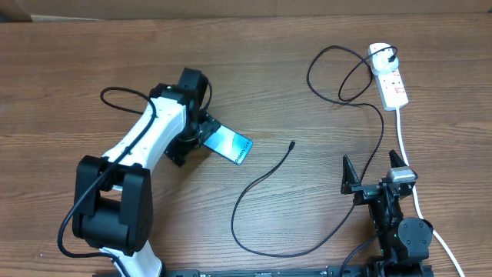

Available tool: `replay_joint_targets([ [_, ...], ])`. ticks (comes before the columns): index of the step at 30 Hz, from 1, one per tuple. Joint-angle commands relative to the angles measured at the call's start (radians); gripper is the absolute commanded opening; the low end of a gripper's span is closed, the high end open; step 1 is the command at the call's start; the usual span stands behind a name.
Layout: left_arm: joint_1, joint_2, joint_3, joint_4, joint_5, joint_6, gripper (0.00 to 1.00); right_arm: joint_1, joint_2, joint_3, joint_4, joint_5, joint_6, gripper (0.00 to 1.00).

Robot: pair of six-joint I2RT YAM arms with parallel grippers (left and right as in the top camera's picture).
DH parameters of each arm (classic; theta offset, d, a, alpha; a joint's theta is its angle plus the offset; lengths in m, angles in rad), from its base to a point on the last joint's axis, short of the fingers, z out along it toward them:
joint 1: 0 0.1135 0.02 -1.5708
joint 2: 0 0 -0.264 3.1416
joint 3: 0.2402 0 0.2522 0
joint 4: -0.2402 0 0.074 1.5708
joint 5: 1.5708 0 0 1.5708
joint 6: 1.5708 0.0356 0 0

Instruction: Plug charger to phone and switch on socket

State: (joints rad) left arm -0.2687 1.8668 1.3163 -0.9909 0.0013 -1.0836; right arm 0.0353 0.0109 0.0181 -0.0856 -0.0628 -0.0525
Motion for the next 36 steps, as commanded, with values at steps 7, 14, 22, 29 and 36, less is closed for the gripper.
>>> replay_joint_targets([
  [7, -0.099, -0.222, -0.005, 0.024, 0.018, 0.075, 1.00, 0.007, -0.008, -0.010, 0.005, 0.010, -0.002, 1.00],
  [14, -0.098, -0.493, -0.084, -0.076, -0.026, 0.024, 1.00, 0.007, -0.008, -0.010, 0.005, 0.010, -0.002, 1.00],
  [22, -0.097, -0.644, -0.274, 0.076, -0.027, -0.025, 1.00, 0.007, -0.008, -0.010, 0.005, 0.010, -0.002, 1.00],
  [29, -0.098, -0.626, -0.274, 0.128, -0.027, -0.025, 0.99, 0.007, -0.008, -0.010, 0.005, 0.010, -0.002, 1.00],
  [36, -0.098, -0.570, -0.274, 0.265, 0.014, 0.045, 1.00, 0.007, -0.008, -0.010, 0.005, 0.010, -0.002, 1.00],
])
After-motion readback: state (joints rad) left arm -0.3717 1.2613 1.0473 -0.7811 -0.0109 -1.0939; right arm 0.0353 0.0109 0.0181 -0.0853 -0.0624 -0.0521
